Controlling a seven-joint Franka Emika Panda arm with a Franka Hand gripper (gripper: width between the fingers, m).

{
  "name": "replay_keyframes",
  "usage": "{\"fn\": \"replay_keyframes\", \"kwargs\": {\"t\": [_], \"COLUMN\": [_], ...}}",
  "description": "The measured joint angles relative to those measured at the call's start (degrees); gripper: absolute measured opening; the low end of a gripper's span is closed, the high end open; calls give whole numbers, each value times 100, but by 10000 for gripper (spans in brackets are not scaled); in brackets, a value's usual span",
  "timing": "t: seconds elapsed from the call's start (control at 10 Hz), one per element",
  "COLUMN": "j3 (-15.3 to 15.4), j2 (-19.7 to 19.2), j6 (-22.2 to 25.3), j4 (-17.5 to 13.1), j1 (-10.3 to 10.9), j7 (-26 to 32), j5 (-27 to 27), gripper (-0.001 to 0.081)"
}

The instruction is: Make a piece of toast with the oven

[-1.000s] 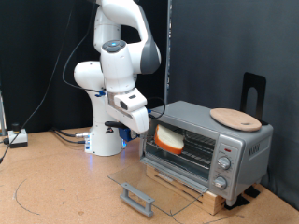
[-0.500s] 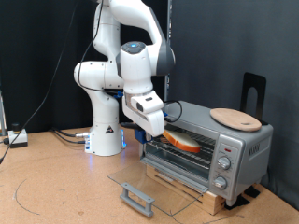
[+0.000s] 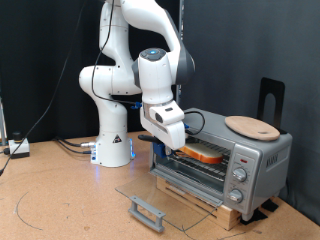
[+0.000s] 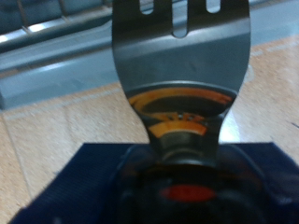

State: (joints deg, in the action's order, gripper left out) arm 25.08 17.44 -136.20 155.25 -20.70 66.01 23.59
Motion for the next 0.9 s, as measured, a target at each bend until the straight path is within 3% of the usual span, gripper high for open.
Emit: {"fn": "replay_keyframes", "kwargs": {"t": [0.4,0.6,0.8,0.9], "j3": [-364,-649,-724,-786], "j2": [-64,-117,-121,-90], "j6": [17,1,8,170], "j4": [-34,-47,-42,-57], "j1": [-460,-661,-700,-683], "j7": [396,605,680,778], "j5": [-402,-332,-249,44], "gripper": [395,395,395,395]}}
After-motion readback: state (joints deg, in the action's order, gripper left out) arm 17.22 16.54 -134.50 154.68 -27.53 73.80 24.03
